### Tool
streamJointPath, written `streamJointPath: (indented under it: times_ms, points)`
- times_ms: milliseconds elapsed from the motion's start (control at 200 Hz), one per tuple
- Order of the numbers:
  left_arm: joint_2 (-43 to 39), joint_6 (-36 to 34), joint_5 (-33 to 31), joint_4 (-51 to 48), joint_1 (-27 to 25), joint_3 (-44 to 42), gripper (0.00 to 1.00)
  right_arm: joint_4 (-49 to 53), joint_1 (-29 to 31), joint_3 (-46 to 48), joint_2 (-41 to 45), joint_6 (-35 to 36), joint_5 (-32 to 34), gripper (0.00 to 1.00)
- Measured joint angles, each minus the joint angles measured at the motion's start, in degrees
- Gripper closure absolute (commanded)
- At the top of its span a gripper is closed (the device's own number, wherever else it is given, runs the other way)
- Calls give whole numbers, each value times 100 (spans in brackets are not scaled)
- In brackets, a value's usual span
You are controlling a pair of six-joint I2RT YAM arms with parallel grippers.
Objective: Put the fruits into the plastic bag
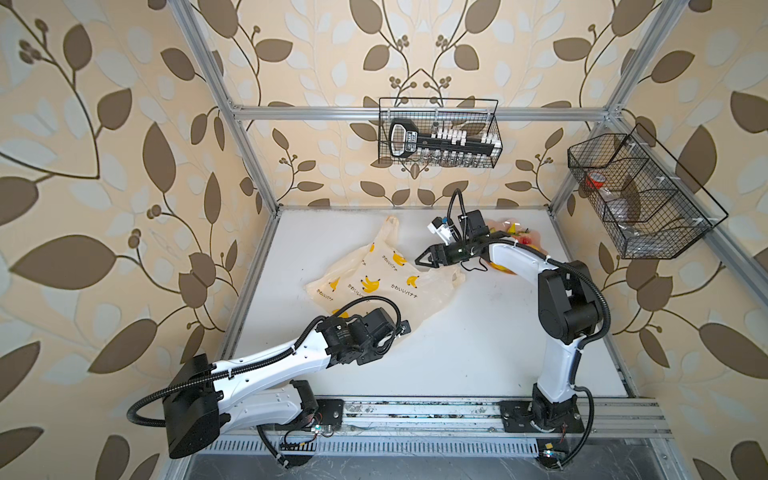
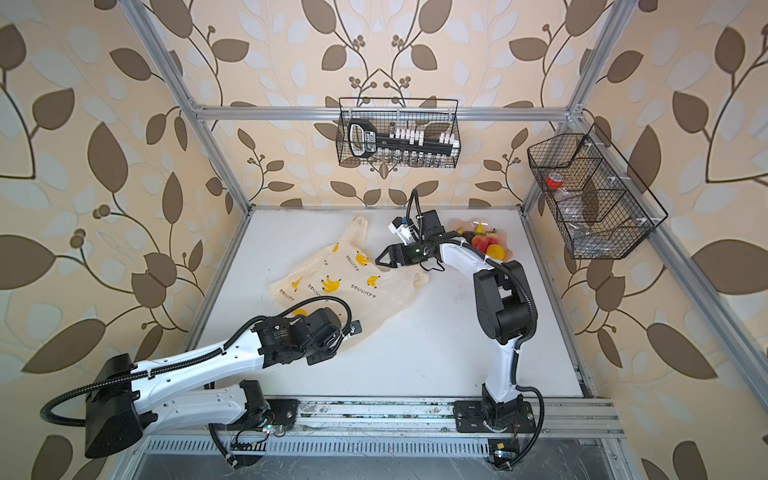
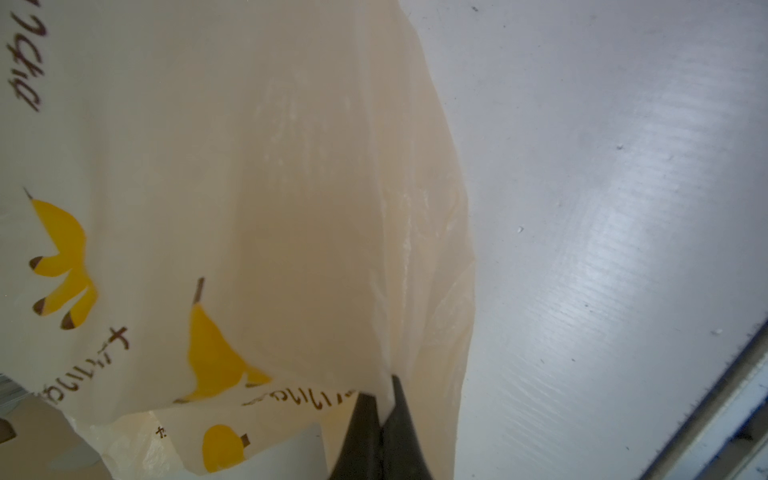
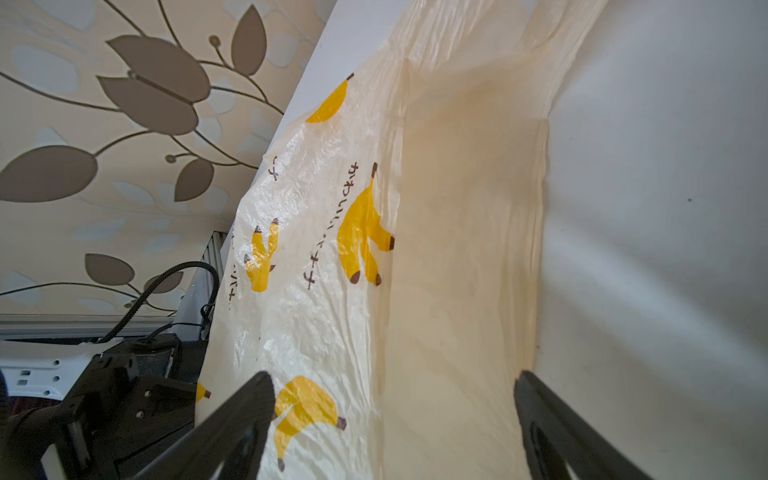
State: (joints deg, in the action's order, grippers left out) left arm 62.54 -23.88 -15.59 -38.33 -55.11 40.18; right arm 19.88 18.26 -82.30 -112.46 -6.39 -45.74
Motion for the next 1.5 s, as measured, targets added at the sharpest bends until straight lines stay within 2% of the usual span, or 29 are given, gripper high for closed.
streamJointPath:
  times_ms: [120, 315, 465, 600, 715, 790, 820, 865, 940, 1010, 1120, 1225, 1290, 1345, 1409, 1499]
  points:
    - [-50, 26, -37, 0, 7, -4, 100, -87, 17, 354, 39, 42, -295, 29]
    - [-396, 31, -219, -7, 9, -24, 100, -179, 114, 953, 326, 68, -551, 35]
    - [-284, 26, -348, -59, 46, -24, 100, -214, 144, 1054, 612, 66, -293, 22]
    - [-26, -35, -654, -101, 103, -59, 100, -380, 11, 1058, 1034, -66, 376, 13]
    - [17, -229, -931, -114, 466, -210, 100, -592, -295, 1069, 1421, -444, 1152, 10]
    - [-57, -479, -1056, -103, 761, -332, 96, -793, -501, 1123, 1488, -649, 1386, 9]
    - [-125, -584, -1080, -96, 852, -402, 90, -874, -575, 1167, 1464, -717, 1429, 9]
    - [-269, -756, -1123, -107, 994, -527, 68, -966, -603, 1233, 1394, -772, 1445, 9]
    - [-551, -994, -1156, -90, 1266, -732, 57, -1141, -492, 1349, 1165, -844, 1327, 11]
    - [-870, -1270, -1158, -42, 1665, -931, 37, -1283, -254, 1488, 933, -870, 1130, 11]
    - [-1410, -1679, -1169, 103, 2345, -1294, 30, -1550, 249, 1904, 835, -927, 780, 14]
    - [-1794, -1853, -1204, 103, 2833, -1419, 12, -2028, 710, 2450, 997, -1189, 549, 16]
    - [-1904, -1847, -1204, 103, 2909, -1333, 6, -2299, 914, 2870, 1248, -1401, 503, 17]
    - [-1932, -1757, -1187, 63, 2929, -1130, 2, -2468, 1106, 3224, 1534, -1585, 509, 17]
    - [-1884, -1541, -1182, -13, 2931, -715, 1, -2625, 1384, 3482, 1838, -1794, 573, 17]
    - [-1587, -866, -1123, -188, 2931, 221, 1, -2828, 1947, 3606, 2116, -2041, 776, 17]
